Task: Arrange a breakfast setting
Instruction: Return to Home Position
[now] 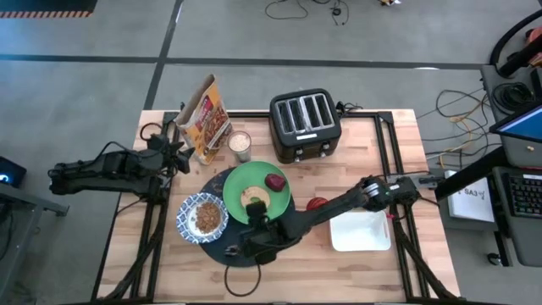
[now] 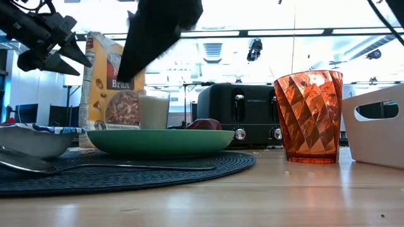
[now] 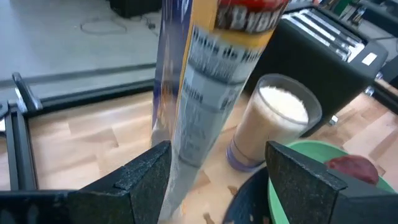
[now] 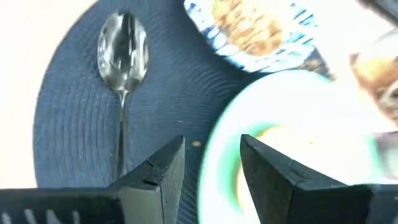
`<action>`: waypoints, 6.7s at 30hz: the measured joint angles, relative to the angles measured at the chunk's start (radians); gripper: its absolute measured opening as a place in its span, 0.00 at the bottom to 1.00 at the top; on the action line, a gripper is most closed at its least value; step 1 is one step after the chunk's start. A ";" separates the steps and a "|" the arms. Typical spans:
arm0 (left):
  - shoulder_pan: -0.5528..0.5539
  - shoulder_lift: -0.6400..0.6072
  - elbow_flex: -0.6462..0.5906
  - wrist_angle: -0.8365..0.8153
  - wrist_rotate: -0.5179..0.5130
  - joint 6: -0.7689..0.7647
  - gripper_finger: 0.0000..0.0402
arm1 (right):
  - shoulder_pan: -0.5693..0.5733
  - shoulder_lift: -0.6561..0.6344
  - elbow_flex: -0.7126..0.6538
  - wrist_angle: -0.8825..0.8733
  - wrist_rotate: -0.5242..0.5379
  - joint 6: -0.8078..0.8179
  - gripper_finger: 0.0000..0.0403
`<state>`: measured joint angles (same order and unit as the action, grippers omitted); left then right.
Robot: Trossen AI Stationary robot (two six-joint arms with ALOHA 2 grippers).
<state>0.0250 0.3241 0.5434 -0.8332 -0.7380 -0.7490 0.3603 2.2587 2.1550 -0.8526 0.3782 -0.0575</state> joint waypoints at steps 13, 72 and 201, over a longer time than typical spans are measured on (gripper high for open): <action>0.000 -0.011 0.038 -0.057 0.149 -0.028 0.60 | -0.139 -0.549 -0.599 0.398 -0.106 -0.226 0.28; -0.011 -0.325 -0.533 0.890 0.957 0.611 0.00 | -0.623 -2.258 -2.009 0.861 -0.459 -0.035 0.15; -0.010 -0.218 -0.521 0.862 0.662 0.662 0.00 | -0.629 -2.177 -2.143 0.873 -0.306 -0.126 0.15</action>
